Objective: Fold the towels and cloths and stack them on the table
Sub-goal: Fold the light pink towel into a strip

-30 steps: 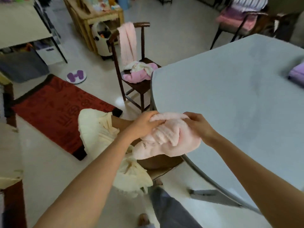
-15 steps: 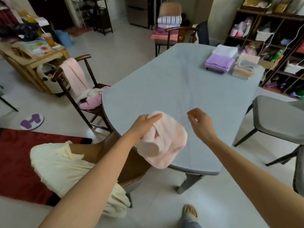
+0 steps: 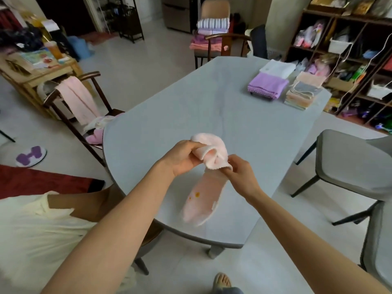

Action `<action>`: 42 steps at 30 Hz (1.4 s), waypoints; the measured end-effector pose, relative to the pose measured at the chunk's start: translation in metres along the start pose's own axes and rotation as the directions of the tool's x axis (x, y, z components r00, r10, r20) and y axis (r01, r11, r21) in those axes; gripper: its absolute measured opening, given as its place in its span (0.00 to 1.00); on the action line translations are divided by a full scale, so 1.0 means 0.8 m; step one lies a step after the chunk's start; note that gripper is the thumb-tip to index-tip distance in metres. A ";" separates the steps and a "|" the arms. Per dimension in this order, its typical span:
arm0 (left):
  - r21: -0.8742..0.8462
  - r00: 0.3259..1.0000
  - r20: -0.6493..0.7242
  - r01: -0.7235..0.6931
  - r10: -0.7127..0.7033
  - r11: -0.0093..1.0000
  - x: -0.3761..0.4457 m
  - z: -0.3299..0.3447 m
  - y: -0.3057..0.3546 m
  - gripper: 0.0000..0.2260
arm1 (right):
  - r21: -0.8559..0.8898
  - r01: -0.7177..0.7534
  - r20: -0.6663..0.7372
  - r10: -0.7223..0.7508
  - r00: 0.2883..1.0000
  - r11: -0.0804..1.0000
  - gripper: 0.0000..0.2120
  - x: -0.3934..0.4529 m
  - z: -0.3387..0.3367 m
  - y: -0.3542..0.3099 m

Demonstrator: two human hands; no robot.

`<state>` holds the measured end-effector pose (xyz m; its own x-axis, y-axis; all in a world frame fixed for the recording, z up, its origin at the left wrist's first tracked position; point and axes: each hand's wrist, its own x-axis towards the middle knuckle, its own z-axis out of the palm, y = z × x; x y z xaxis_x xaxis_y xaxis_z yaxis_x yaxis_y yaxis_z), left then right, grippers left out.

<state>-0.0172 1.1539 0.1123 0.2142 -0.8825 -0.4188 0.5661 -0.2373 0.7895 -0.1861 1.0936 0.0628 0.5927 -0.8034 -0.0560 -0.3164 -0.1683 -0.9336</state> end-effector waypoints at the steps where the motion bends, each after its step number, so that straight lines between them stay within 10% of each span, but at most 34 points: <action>1: 0.008 0.999 -0.036 -0.023 0.023 1.000 0.009 0.003 -0.001 0.08 | -0.030 0.006 0.036 -0.005 0.999 1.000 0.04 0.010 -0.011 0.006; 10: -0.033 0.978 -0.169 -0.129 0.122 0.991 0.051 0.013 -0.015 0.06 | 0.245 -0.135 0.080 0.119 0.990 0.960 0.13 0.069 -0.055 0.022; 15: 0.248 0.962 -0.187 -0.150 0.200 0.957 0.074 -0.001 -0.004 0.04 | 0.178 -0.221 0.379 0.141 0.915 0.959 0.13 0.087 -0.060 0.018; 18: 0.449 0.966 -0.208 -0.047 0.155 0.892 0.086 -0.024 -0.005 0.02 | 0.129 -0.343 0.627 0.191 0.755 0.930 0.12 0.094 -0.077 0.031; 23: 0.925 0.904 0.093 0.076 -0.417 0.372 0.089 -0.060 -0.017 0.12 | 0.087 -0.495 0.798 0.237 0.554 0.865 0.10 0.086 -0.089 0.052; 29: 0.999 0.696 -0.048 0.038 -0.717 -0.030 0.107 -0.080 0.016 0.12 | -0.507 -0.363 0.692 0.620 0.370 0.782 0.02 0.108 -0.072 0.012; 31: 0.987 0.689 -0.140 0.043 -0.711 -0.154 0.113 -0.105 0.019 0.13 | -0.718 -0.223 0.540 0.730 0.420 0.659 0.05 0.112 -0.052 0.010; 36: 0.973 0.830 -0.188 0.083 -0.525 -0.216 0.143 -0.156 0.007 0.15 | -0.856 -0.166 0.174 0.574 0.800 0.490 0.02 0.130 -0.003 0.045; 42: 0.904 0.987 -0.148 0.158 0.054 -0.396 0.175 -0.169 -0.014 0.11 | -0.925 -0.200 -0.082 0.343 0.936 0.324 0.08 0.147 0.025 0.109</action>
<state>0.1143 1.0880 -0.0156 0.3603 -0.8241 -0.4371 -0.9106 -0.4124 0.0269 -0.1292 0.9961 -0.0320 0.3855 -0.8562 -0.3440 -0.9057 -0.4224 0.0362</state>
